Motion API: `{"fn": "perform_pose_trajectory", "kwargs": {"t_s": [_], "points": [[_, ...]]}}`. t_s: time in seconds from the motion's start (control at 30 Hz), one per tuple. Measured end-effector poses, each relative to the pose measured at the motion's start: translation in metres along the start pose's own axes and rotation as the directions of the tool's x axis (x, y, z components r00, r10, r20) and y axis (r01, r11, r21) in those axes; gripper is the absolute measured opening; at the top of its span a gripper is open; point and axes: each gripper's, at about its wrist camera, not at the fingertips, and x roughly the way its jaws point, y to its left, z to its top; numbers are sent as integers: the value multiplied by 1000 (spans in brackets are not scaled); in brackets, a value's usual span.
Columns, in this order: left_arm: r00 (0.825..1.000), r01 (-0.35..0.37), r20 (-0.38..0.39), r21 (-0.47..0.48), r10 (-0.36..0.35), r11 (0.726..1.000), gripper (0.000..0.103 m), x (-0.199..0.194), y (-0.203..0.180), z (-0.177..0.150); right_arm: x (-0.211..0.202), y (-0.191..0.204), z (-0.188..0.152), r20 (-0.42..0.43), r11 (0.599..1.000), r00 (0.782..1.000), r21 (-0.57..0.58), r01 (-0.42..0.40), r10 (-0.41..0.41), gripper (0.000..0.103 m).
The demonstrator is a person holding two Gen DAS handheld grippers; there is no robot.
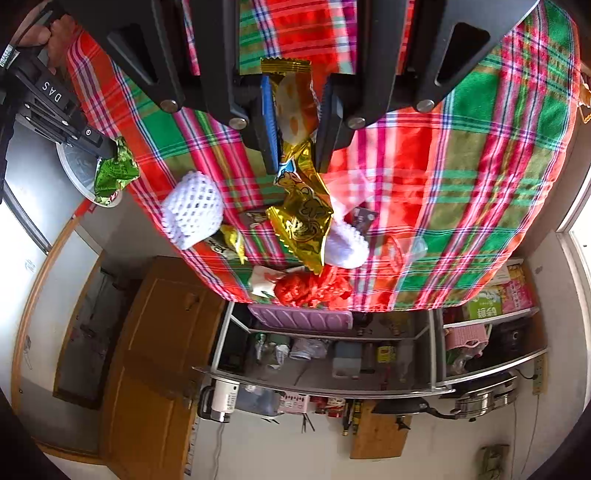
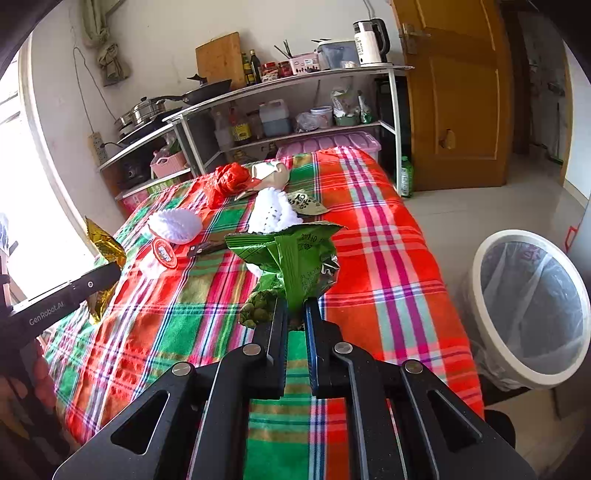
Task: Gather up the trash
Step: 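Carry the green bag in the right gripper while the left gripper carries the gold wrapper to the bin, then open the right gripper over the bin while the left gripper releases the gold wrapper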
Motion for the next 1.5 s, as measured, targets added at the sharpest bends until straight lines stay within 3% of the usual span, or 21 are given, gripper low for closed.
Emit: {"fn": "perform_pose_trajectory", "kwargs": {"t_s": [0.3, 0.5, 0.73, 0.9, 1.03, 1.1, 1.23, 1.3, 1.4, 1.5], "points": [[991, 131, -25, 125, -128, 984, 21, 15, -71, 11, -30, -43, 2, 57, 995, 995, 65, 78, -82, 9], [977, 213, -59, 207, -205, 955, 21, 28, -122, 22, -50, -85, 3, 79, 981, 984, 129, 147, -158, 9], [948, 318, -119, 274, -296, 907, 21, 51, -190, 30, -66, -142, 3, 66, 946, 961, 205, 251, -269, 9], [910, 410, -198, 300, -364, 862, 21, 73, -239, 27, -68, -182, -1, 27, 915, 941, 247, 320, -337, 9], [889, 449, -259, 325, -378, 832, 21, 91, -277, 21, -65, -209, -5, -17, 897, 931, 262, 356, -364, 9], [864, 490, -301, 319, -403, 811, 21, 100, -292, 17, -61, -220, -9, -41, 891, 927, 263, 370, -373, 9], [862, 480, -353, 339, -364, 809, 21, 123, -317, 7, -49, -236, -14, -83, 882, 922, 271, 386, -378, 9], [847, 496, -385, 326, -367, 805, 22, 130, -323, 2, -44, -242, -15, -103, 878, 919, 273, 393, -380, 9], [866, 465, -375, 361, -330, 808, 25, 136, -332, -5, -35, -248, -18, -129, 878, 918, 269, 397, -375, 12], [867, 456, -387, 365, -313, 812, 34, 139, -336, -9, -29, -251, -18, -147, 871, 912, 273, 409, -382, 18]]}}
